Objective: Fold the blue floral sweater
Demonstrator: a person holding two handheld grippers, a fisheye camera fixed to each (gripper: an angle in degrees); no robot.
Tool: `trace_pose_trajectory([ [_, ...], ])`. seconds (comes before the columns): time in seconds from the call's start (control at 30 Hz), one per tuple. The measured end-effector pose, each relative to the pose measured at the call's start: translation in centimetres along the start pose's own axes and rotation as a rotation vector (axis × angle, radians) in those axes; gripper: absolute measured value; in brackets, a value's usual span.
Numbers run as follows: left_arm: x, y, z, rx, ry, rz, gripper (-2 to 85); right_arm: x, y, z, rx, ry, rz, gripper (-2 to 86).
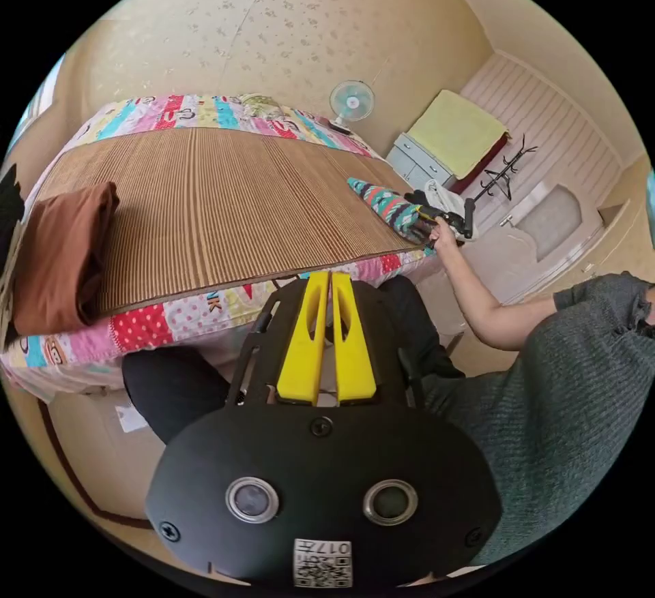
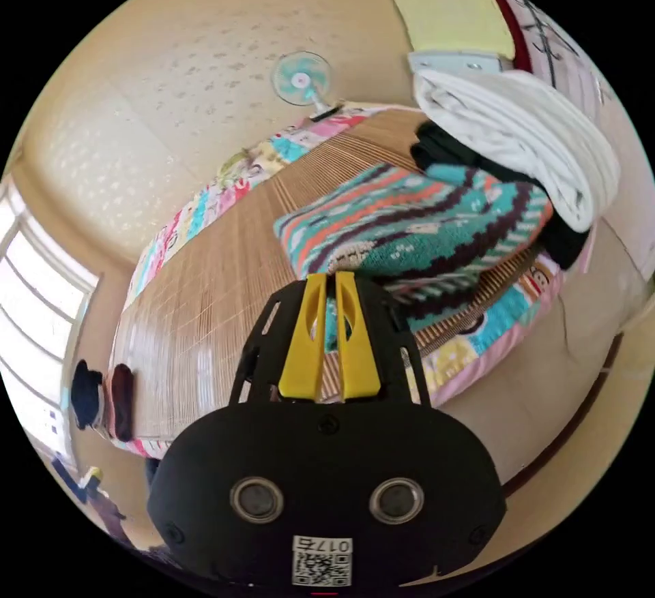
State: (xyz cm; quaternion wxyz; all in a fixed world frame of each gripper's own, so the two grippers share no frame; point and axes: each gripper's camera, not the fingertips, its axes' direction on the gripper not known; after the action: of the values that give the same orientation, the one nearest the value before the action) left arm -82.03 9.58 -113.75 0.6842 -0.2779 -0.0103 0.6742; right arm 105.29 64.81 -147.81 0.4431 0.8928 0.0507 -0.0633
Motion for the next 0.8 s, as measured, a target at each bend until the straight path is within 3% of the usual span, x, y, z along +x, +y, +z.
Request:
trace_pose_trajectory([
  [0.1, -1.0, 0.7, 0.1, 0.009, 0.007, -0.058, -0.9, -10.1, 2.7, -0.9, -0.025, -0.109, -0.271, 1.5],
  [0.13, -1.1, 0.6, 0.3, 0.01, 0.014, -0.06, -0.9, -13.8, 5.2, -1.8, -0.016, -0.418, -0.416, 1.2],
  [0.2, -0.6, 0.0, 0.7, 0.014, 0.031, -0.045, -1.0, -19.5, 9.2, -2.4, -0.081, -0.682, -0.521, 1.2],
  [0.3, 0.2, -0.6, 0.2, 0.052, 0.032, -0.033, -1.0, -26.8, 15.3, -3.5, -0.119, -0.334, -0.695, 1.8],
  [0.4, 0.6, -0.4, -0.1, 0.052, 0.036, -0.009, -1.0, -23.6, 15.3, -5.1, -0.015, -0.161, -0.564, 5.2],
  [0.6, -0.6, 1.3, 1.2, 0.001, -0.043, -0.033, -1.0, -3.8, 10.1, -7.2, 0.085, 0.131, 0.108, 13.2],
  [0.7, -1.6, 1.2, 1.9, 0.025, 0.072, -0.089, -1.0, 2.5, 8.7, -5.8, 0.034, 0.09, 0.225, 14.5],
  [0.8, -1.3, 0.2, 2.0, 0.062, 0.106, -0.084, -1.0, 6.1, 5.1, 0.1, -0.158, -0.232, 0.214, 11.3],
])
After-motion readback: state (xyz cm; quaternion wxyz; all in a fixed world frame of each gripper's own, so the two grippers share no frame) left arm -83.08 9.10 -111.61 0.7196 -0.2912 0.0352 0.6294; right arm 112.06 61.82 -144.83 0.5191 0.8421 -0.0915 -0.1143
